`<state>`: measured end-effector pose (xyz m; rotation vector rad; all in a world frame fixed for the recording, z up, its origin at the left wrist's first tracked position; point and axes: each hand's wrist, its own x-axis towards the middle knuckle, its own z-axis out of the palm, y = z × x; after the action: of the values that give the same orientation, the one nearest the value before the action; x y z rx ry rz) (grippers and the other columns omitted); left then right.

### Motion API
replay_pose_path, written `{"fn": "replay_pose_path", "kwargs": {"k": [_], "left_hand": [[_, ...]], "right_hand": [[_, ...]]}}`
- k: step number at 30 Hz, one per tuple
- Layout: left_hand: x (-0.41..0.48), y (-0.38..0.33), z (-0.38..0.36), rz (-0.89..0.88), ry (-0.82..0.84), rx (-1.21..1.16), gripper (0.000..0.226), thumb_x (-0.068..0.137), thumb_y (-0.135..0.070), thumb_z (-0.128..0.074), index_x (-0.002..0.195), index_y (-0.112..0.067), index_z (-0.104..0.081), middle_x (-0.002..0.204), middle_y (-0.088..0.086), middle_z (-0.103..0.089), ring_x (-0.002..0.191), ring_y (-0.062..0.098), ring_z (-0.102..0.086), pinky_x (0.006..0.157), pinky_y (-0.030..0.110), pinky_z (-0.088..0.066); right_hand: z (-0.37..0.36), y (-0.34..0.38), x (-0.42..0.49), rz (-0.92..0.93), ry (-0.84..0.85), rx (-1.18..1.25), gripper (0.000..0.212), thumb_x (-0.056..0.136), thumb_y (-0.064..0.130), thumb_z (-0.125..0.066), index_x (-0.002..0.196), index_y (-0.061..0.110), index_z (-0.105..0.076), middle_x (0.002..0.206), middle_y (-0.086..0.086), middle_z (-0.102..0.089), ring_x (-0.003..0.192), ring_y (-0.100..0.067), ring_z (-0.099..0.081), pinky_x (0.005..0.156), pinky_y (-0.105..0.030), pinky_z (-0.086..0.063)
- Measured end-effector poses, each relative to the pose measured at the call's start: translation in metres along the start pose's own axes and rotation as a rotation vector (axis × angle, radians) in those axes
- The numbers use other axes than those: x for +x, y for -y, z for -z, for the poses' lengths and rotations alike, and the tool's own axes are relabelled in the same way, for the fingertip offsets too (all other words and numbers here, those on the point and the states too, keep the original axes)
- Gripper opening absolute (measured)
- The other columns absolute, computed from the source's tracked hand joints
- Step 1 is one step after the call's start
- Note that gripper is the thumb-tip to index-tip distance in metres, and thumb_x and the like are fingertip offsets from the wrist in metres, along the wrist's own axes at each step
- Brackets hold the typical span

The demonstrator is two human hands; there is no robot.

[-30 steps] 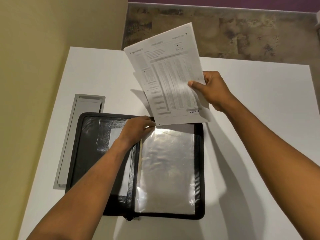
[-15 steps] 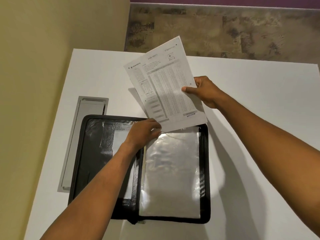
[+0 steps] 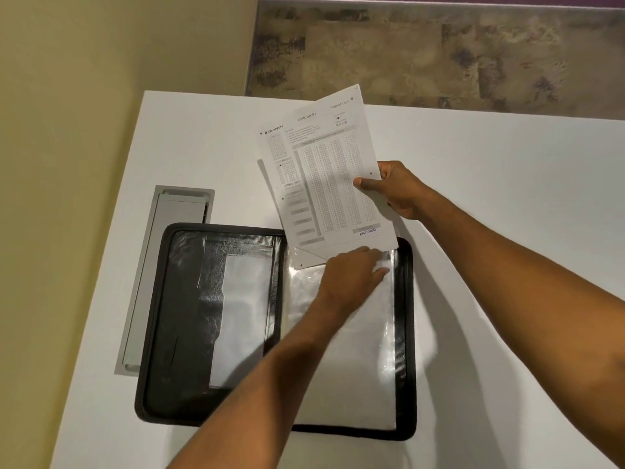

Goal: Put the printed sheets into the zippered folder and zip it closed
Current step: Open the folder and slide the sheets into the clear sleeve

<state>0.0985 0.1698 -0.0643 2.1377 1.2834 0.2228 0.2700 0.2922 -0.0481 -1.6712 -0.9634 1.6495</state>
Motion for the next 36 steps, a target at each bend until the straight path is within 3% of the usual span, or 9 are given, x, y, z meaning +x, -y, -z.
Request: {"fn": "replay_pose_path", "kwargs": {"k": [2,4,7,9,13,17,23,36], "left_hand": [[0.005,-0.012,-0.004,0.043,-0.009,0.031,0.027,0.101,-0.041,-0.057,0.117,-0.023,-0.071,0.106,-0.001,-0.075,0.093,0.026,-0.072,0.079,0.041,-0.056],[0.010,-0.021,-0.007,0.053,-0.023,0.090,0.021,0.102,-0.033,-0.055,0.105,-0.019,-0.070,0.095,0.002,-0.075,0.082,0.028,-0.070,0.069,0.039,-0.054],[0.014,-0.035,-0.004,0.078,-0.010,0.179,0.007,0.092,-0.014,-0.069,0.085,-0.015,-0.067,0.072,0.006,-0.070,0.059,0.031,-0.065,0.052,0.031,-0.036],[0.016,-0.042,-0.002,0.114,0.019,0.234,0.015,0.082,-0.004,-0.075,0.077,-0.016,-0.067,0.064,0.006,-0.067,0.051,0.030,-0.063,0.050,0.028,-0.032],[0.023,-0.054,0.000,0.119,0.016,0.255,0.015,0.084,-0.002,-0.069,0.087,-0.017,-0.071,0.075,0.006,-0.072,0.063,0.031,-0.068,0.055,0.031,-0.036],[0.028,-0.062,0.005,0.134,0.041,0.253,0.019,0.090,0.000,-0.059,0.095,-0.015,-0.070,0.087,0.008,-0.073,0.075,0.032,-0.070,0.060,0.032,-0.039],[0.028,-0.073,0.010,0.152,0.066,0.314,0.019,0.088,0.003,-0.065,0.097,-0.013,-0.071,0.089,0.007,-0.073,0.081,0.028,-0.072,0.064,0.032,-0.043],[0.023,-0.076,-0.001,0.118,0.073,0.319,0.022,0.072,-0.002,-0.080,0.086,-0.016,-0.071,0.073,0.005,-0.070,0.065,0.027,-0.070,0.058,0.031,-0.037]], "right_hand": [[-0.002,-0.001,0.002,0.005,0.004,-0.003,0.039,0.096,0.012,-0.071,0.134,0.005,-0.067,0.130,-0.009,-0.072,0.116,-0.026,-0.072,0.104,-0.044,-0.056],[-0.004,-0.001,0.004,0.005,0.006,-0.006,0.039,0.096,0.011,-0.071,0.134,0.004,-0.066,0.130,-0.011,-0.072,0.117,-0.029,-0.070,0.105,-0.046,-0.055],[-0.004,-0.001,0.006,-0.005,0.001,-0.013,0.038,0.096,0.011,-0.071,0.133,0.004,-0.067,0.129,-0.011,-0.072,0.117,-0.030,-0.071,0.104,-0.047,-0.055],[-0.003,-0.002,0.008,-0.020,-0.009,-0.017,0.036,0.096,0.011,-0.072,0.131,0.005,-0.069,0.125,-0.009,-0.075,0.112,-0.027,-0.073,0.101,-0.044,-0.058],[0.002,0.000,0.014,-0.068,0.011,-0.011,0.034,0.095,0.011,-0.072,0.129,0.007,-0.070,0.120,-0.005,-0.076,0.107,-0.023,-0.075,0.091,-0.034,-0.061],[0.002,0.002,0.022,-0.121,0.033,-0.031,0.036,0.095,0.012,-0.073,0.130,0.007,-0.069,0.126,-0.008,-0.074,0.112,-0.025,-0.072,0.107,-0.042,-0.053],[-0.003,-0.004,0.029,-0.151,0.045,-0.044,0.039,0.094,0.012,-0.074,0.132,0.007,-0.068,0.129,-0.009,-0.072,0.117,-0.030,-0.069,0.110,-0.048,-0.051],[-0.003,-0.028,0.022,-0.202,-0.032,0.042,0.044,0.095,0.013,-0.074,0.137,0.005,-0.064,0.134,-0.011,-0.069,0.121,-0.030,-0.067,0.110,-0.048,-0.050]]}}
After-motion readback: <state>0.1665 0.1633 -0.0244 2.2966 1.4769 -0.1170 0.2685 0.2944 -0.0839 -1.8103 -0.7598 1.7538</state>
